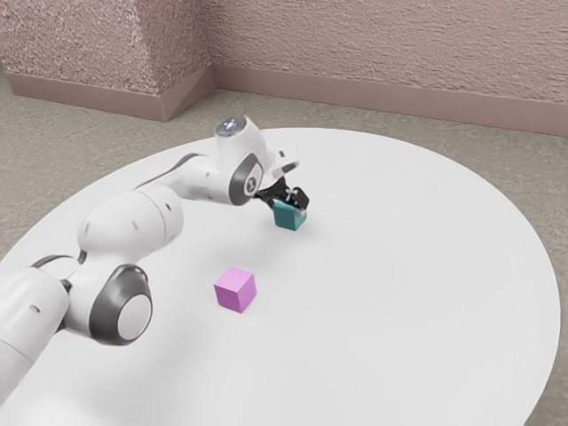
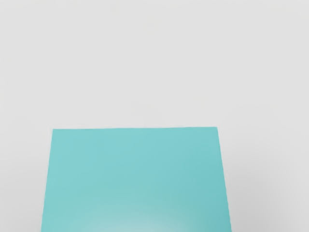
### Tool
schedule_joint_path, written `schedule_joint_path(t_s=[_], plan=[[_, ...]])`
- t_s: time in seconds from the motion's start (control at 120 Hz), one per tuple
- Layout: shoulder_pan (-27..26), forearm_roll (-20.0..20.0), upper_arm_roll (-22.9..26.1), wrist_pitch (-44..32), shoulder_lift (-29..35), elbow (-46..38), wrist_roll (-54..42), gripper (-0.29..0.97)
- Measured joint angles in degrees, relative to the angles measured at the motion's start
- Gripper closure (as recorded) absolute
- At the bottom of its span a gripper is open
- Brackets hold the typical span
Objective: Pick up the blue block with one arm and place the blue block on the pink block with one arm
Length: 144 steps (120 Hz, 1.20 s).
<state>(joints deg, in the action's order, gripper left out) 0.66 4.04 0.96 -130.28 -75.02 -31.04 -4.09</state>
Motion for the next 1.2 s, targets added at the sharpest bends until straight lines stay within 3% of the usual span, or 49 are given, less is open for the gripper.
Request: schedule_joint_path(t_s=[0.317,0.567,0.833,1.2], plan=[[0.5,0.0,0.2,-4.6,-0.8,-0.1,-0.4,0.0],[0.9,0.2,0.8,-5.8,-0.9,-0.3,-0.6,0.2],[0.9,0.1,0.8,-6.2,-0.6,-0.8,-0.4,0.33],[0.9,-1.3,0.7,-6.1,5.7,-6.0,1.6,0.52]])
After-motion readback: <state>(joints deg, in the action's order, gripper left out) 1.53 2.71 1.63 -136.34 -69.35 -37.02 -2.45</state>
